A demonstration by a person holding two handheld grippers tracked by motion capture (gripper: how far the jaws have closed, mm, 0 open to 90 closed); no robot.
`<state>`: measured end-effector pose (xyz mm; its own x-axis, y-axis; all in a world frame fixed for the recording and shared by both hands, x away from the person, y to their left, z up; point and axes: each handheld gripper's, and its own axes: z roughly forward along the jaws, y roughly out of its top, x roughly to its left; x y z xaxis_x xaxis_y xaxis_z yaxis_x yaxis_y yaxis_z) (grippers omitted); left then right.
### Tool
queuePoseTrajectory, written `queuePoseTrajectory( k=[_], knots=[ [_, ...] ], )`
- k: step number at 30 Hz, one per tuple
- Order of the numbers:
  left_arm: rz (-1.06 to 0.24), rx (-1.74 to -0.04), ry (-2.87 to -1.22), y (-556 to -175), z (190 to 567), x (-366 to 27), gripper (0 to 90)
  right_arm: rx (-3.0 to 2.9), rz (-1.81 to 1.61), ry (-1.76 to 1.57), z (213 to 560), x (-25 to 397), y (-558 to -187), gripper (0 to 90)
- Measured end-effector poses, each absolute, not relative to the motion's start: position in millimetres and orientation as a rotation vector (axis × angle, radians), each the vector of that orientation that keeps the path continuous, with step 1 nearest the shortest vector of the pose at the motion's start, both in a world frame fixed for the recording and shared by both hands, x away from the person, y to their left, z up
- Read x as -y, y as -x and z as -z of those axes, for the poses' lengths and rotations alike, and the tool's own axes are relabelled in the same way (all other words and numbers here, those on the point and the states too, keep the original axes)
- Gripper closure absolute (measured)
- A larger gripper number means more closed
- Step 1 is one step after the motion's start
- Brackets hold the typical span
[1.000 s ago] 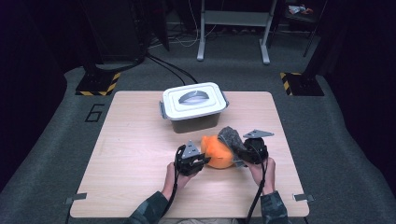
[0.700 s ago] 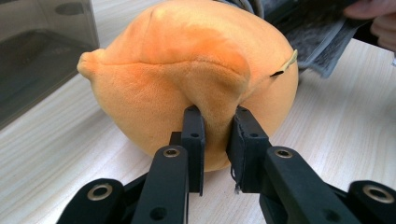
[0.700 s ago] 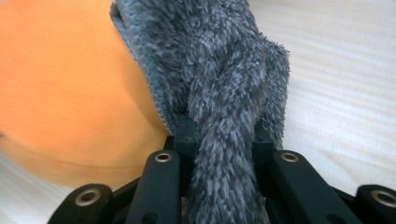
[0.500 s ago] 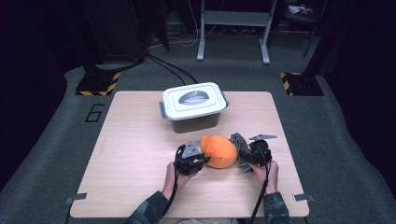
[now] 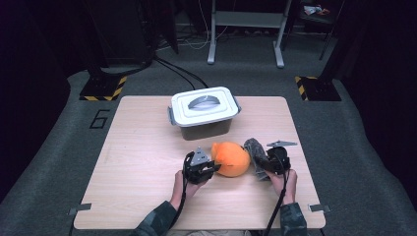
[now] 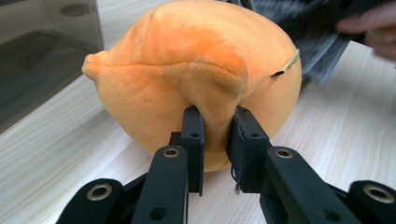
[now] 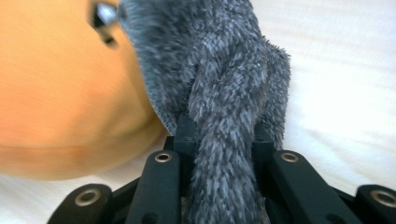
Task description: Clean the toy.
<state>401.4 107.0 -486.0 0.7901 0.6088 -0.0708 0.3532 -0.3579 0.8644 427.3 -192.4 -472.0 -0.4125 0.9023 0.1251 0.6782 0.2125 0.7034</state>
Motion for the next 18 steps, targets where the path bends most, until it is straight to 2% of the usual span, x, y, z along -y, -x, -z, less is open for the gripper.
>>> queuePoseTrajectory(
  k=[8, 13, 18],
  knots=[
    [-0.319, -0.720, -1.978, -401.6, 486.0, -107.0, 76.6, -2.187, -1.111, -1.345, 433.5, 170.2, -411.3, 72.3],
    [-0.320, -0.726, -1.981, -402.1, 486.4, -107.9, 75.9, -2.246, -1.055, -1.274, 434.7, 144.1, -411.7, 72.5],
    [-0.318, -0.725, -1.976, -403.3, 486.3, -110.0, 71.5, -2.258, -1.053, -1.282, 436.9, 141.6, -417.0, 72.5]
  ],
)
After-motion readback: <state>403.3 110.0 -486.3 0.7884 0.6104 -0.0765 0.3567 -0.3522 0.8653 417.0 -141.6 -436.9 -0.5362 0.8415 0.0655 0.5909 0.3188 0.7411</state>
